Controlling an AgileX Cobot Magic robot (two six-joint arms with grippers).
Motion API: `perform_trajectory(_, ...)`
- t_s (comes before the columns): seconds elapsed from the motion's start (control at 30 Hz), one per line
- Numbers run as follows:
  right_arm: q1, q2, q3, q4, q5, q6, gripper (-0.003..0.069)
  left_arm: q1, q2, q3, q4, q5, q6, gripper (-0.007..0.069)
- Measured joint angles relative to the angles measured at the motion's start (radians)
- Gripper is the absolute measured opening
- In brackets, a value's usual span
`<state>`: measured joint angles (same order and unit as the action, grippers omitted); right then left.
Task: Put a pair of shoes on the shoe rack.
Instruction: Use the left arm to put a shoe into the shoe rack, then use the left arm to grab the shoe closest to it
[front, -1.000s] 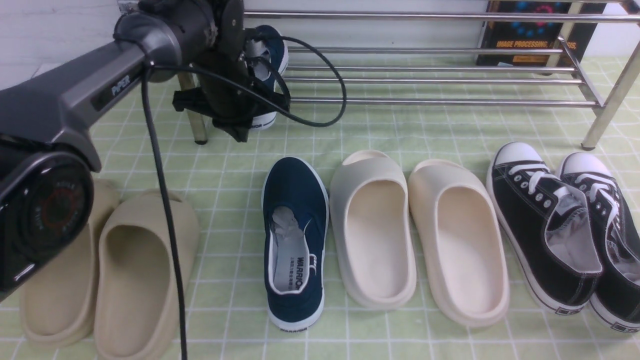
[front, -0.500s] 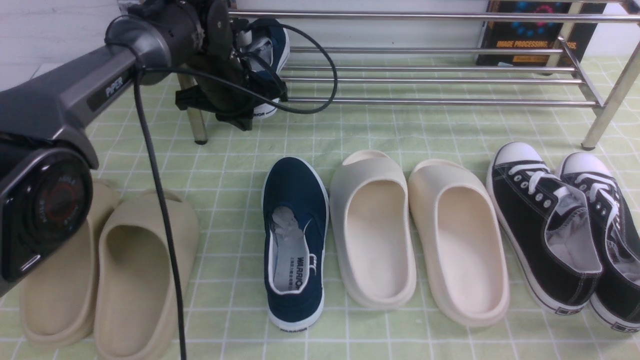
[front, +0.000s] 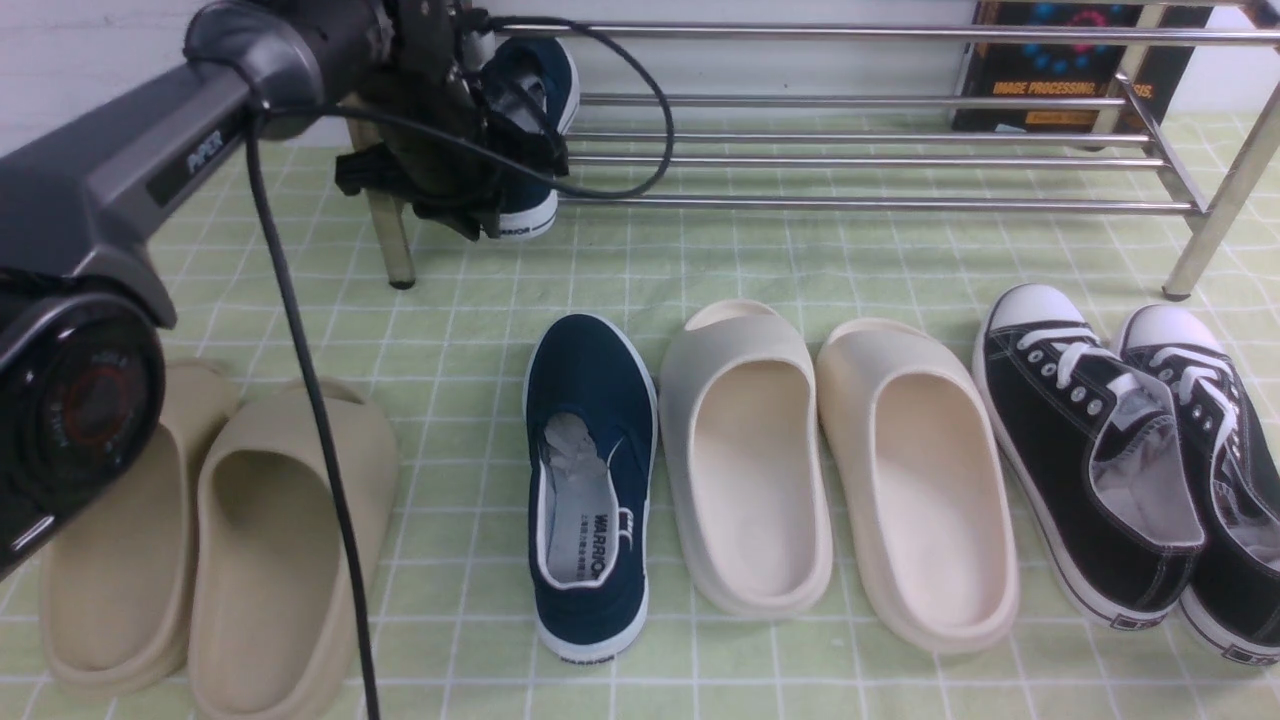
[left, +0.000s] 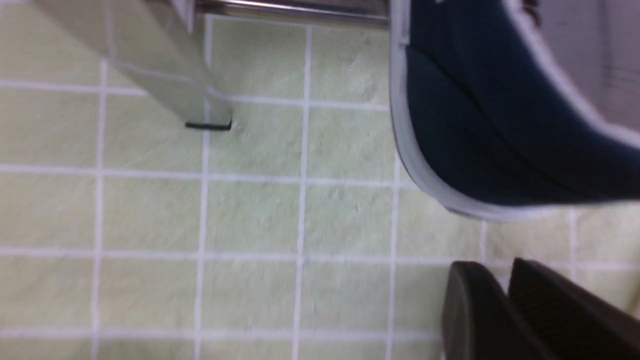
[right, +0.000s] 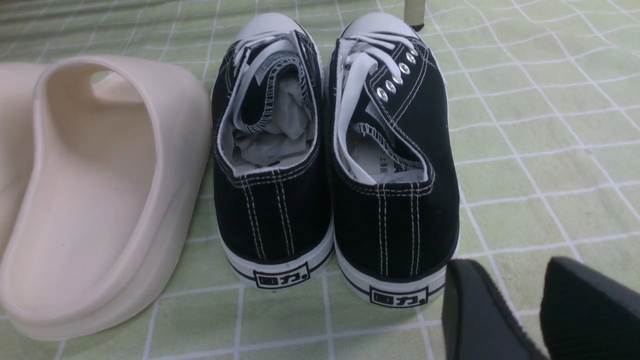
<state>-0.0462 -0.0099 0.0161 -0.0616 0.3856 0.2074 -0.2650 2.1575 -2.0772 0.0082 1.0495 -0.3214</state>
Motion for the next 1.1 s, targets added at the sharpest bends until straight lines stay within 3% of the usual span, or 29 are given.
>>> perform_trajectory(0.17,0.0,0.0,0.0,0.0,0.0,0.0,0.0239,0.0,-0.074,-0.087,-0.008,0.175,0.028,0.025)
perform_trajectory(0.43,0.0,0.0,0.0,0.0,0.0,0.0,0.0239,-0.016,-0.256,-0.087,-0.096,0.201,0.073,0.0234)
perform_trajectory(0.57,0.0,0.0,0.0,0.0,0.0,0.0,0.0239,-0.082,-0.414,0.035,-0.045,0.2,0.08,0.0184)
perform_trajectory(0.7,0.0,0.0,0.0,0.0,0.0,0.0,0.0239,-0.182,-0.601,0.369,0.025,0.2,0.08,0.0139)
perform_trajectory(0.77,0.0,0.0,0.0,0.0,0.0,0.0,0.0239,-0.19,-0.631,0.428,0.023,0.2,0.08,0.0135)
perform_trajectory(0.9,0.0,0.0,0.0,0.0,0.0,0.0,0.0239,-0.192,-0.724,0.739,-0.054,0.117,0.061,0.0129)
perform_trajectory(1.1,0.0,0.0,0.0,0.0,0.0,0.0,0.0239,-0.192,-0.693,0.923,-0.143,-0.038,0.102,0.0137)
